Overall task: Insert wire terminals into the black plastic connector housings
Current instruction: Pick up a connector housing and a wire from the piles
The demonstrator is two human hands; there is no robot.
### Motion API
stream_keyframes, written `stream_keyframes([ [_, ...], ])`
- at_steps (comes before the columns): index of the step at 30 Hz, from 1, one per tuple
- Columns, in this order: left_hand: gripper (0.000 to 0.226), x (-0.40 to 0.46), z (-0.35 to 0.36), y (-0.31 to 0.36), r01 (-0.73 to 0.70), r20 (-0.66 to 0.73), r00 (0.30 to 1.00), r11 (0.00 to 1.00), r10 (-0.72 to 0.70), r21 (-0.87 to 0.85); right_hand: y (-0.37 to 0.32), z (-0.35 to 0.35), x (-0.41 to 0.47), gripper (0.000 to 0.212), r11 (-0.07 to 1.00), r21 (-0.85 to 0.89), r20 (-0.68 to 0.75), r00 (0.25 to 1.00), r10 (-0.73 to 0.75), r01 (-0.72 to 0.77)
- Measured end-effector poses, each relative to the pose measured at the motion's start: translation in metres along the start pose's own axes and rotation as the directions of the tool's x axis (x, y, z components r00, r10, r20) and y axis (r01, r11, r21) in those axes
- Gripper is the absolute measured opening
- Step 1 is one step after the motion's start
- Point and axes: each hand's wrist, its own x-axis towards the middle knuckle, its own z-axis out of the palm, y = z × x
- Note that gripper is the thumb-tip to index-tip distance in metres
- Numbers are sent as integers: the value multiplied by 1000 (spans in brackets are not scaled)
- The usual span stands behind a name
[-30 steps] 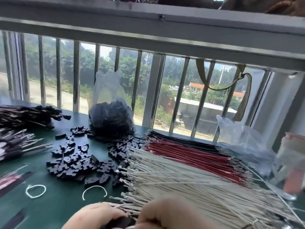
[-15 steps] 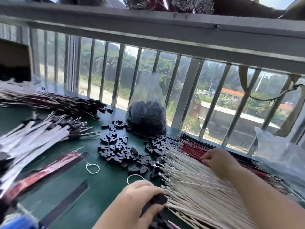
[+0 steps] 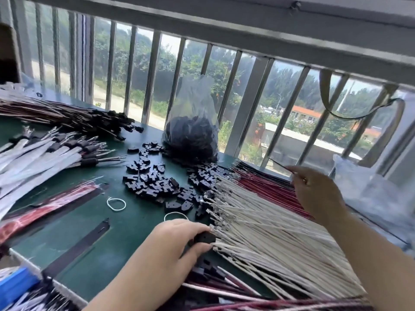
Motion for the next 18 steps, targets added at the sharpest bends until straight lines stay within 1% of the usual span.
stream_keyframes([
  [1, 28, 0, 0, 0, 2, 4, 1000, 1000, -2, 2, -5, -8, -6, 21, 997, 79, 5, 1000, 19, -19],
  [2, 27, 0, 0, 0, 0, 4, 1000, 1000, 0, 6, -11, -16, -12, 24, 981, 190, 48, 998, 32, -41],
  [3, 26, 1, 0, 0, -1, 3, 1000, 1000, 1, 14, -20, -24, -20, 34, 953, 297, 109, 993, 38, -69],
  [4, 25, 0, 0, 1, -5, 7, 1000, 1000, 5, 22, -27, -29, -29, 42, 927, 366, 169, 985, 17, -79],
  [5, 24, 0, -1, 1, -14, 16, 1000, 999, 13, 30, -35, -34, -40, 39, 924, 375, 237, 971, -21, -72],
  [7, 21, 0, -2, 4, -29, 38, 999, 999, 27, 39, -51, -36, -61, 15, 935, 355, 359, 924, -135, -1],
  [8, 21, -1, -2, 5, -26, 46, 999, 999, 24, 40, -58, -35, -71, 7, 926, 378, 402, 897, -186, 22],
  [9, 23, -1, -2, 5, -20, 52, 998, 999, 18, 36, -63, -33, -78, 16, 908, 417, 425, 876, -229, 35],
  [11, 27, -2, -2, 6, -16, 57, 998, 1000, 14, 26, -70, -28, -90, 37, 877, 478, 436, 852, -289, 53],
  [12, 31, -2, -2, 7, -23, 53, 998, 999, 21, 29, -75, -27, -95, 42, 865, 498, 433, 846, -311, 63],
  [13, 35, -2, -2, 8, -37, 47, 998, 999, 35, 38, -77, -23, -99, 42, 856, 512, 427, 843, -326, 72],
  [14, 37, -1, -2, 9, -55, 44, 998, 997, 52, 55, -80, -21, -102, 38, 850, 521, 421, 844, -333, 75],
  [16, 37, -1, -3, 10, -85, 38, 996, 993, 82, 88, -83, -16, -106, 22, 844, 529, 392, 855, -339, 92],
  [18, 37, -1, -2, 10, -86, 27, 996, 992, 84, 89, -81, -13, -108, 10, 854, 511, 368, 873, -321, 98],
])
